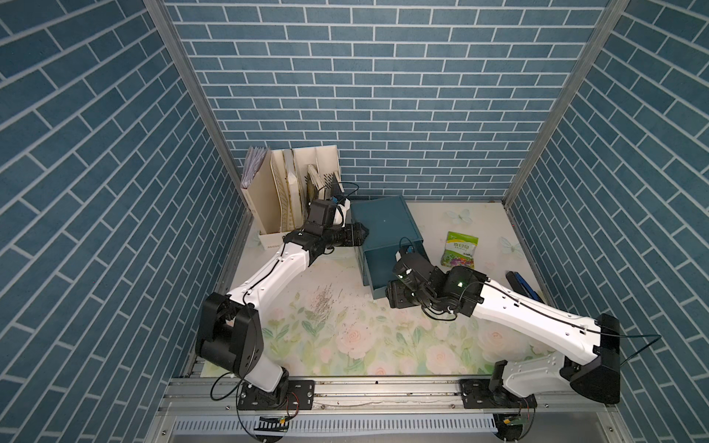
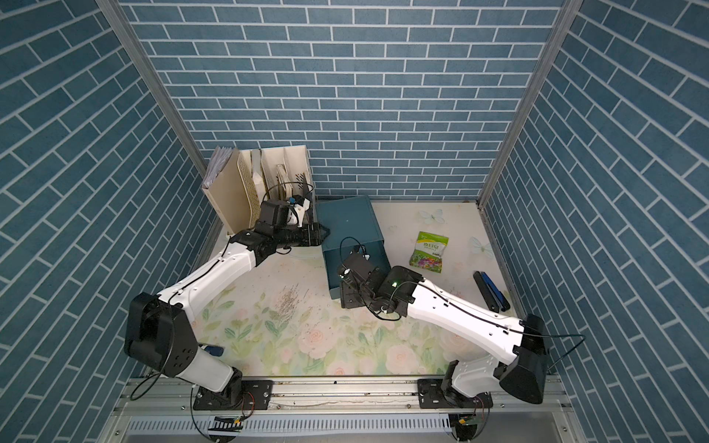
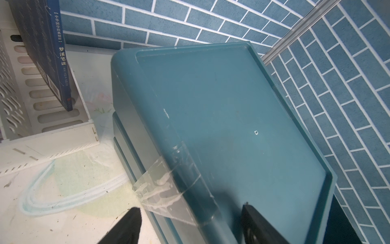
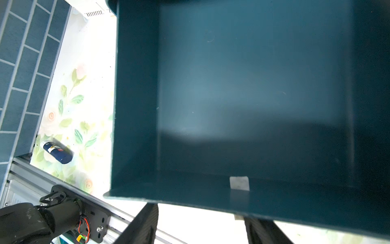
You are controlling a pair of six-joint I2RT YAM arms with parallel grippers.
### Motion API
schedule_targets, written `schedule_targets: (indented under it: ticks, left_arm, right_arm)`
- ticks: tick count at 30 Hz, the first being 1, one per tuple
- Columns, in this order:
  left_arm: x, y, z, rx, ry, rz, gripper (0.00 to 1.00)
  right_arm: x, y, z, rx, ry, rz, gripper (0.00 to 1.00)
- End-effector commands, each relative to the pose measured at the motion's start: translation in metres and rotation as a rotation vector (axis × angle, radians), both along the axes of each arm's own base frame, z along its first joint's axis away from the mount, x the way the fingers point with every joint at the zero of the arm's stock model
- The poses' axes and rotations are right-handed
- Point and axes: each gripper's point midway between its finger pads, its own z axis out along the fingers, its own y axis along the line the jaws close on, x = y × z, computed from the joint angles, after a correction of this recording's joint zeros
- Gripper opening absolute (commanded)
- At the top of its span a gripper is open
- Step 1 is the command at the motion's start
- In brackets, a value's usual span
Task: Take the seed bags out of the drawer
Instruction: Close the drawer in the storage box.
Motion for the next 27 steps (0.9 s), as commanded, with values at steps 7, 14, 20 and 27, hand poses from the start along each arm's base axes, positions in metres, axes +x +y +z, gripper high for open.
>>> schedule_targets:
  ticks: [7, 14, 20, 27]
  left_arm:
    - [-0.02, 0.021, -0.057, 0.134, 0.181, 0.012, 0.78]
    - [-0.02, 0.021, -0.056, 0.138, 0.18, 0.009, 0.78]
    - [-0.021, 0.021, -0.057, 0.136, 0.18, 0.006, 0.78]
    - [-0.022, 0.021, -0.058, 0.138, 0.184, 0.006, 0.78]
  right_arm:
    - [0.025, 0.016, 0.012, 0.013, -0.142, 0.004, 0.67]
    - [0.04, 0.017, 0.011, 0.017, -0.214, -0.022, 0.67]
    - [0.054, 0.021, 0.006, 0.033, -0.259, -0.024, 0.67]
    - [0.079, 0.023, 0.007, 0.055, -0.326, -0.034, 0.67]
